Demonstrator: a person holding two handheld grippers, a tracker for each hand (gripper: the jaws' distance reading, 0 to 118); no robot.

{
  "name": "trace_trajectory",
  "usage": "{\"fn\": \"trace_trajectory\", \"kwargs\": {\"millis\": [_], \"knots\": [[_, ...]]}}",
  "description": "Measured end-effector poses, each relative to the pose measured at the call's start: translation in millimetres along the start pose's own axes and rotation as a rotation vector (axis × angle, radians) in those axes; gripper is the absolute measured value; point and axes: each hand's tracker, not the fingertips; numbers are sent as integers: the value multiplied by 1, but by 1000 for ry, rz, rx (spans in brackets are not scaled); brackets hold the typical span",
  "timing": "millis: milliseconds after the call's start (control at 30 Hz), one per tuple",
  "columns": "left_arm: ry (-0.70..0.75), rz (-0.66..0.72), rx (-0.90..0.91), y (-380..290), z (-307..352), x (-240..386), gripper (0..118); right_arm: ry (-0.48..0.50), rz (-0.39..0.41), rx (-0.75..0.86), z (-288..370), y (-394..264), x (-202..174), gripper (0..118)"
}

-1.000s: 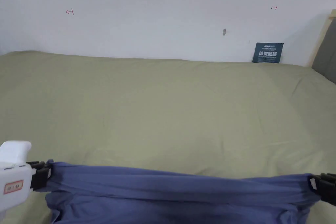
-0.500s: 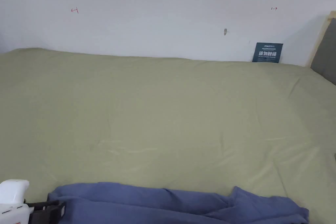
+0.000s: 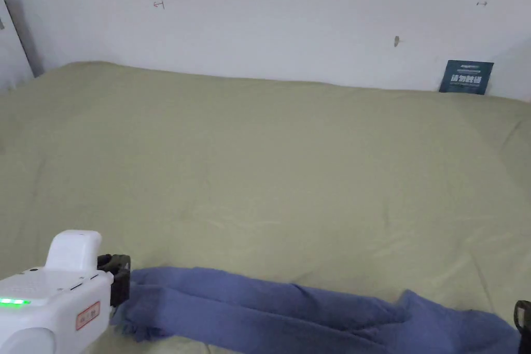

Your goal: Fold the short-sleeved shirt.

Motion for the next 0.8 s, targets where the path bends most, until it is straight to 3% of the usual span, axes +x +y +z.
{"fn": "trace_trajectory", "kwargs": {"millis": [133, 267, 467, 500, 533, 633, 700, 800], "knots": [[-32, 103, -69, 1, -19, -32, 0, -8, 22, 32, 5, 0, -15, 0], [-142, 244, -229, 13, -40, -66, 0, -3, -17, 76, 19, -3, -24, 0], [-342, 360, -420, 20, -86, -115, 0, -35, 48, 87, 32, -10, -40, 0], [-418, 401, -455, 18, -96, -123, 6, -39, 52, 83, 32, -10, -42, 0], [-462, 449, -467, 17, -96, -122, 26, -37, 58, 73, 31, -10, -43, 0], [-603, 514, -518, 6, -118, -131, 114, -37, 64, 60, 31, -11, -44, 0], [-629, 584, -537, -1, -127, -124, 114, -39, 57, 48, 28, -10, -45, 0], [-642, 585, -575, -12, -143, -116, 114, -40, 41, 38, 26, -6, -43, 0]]}}
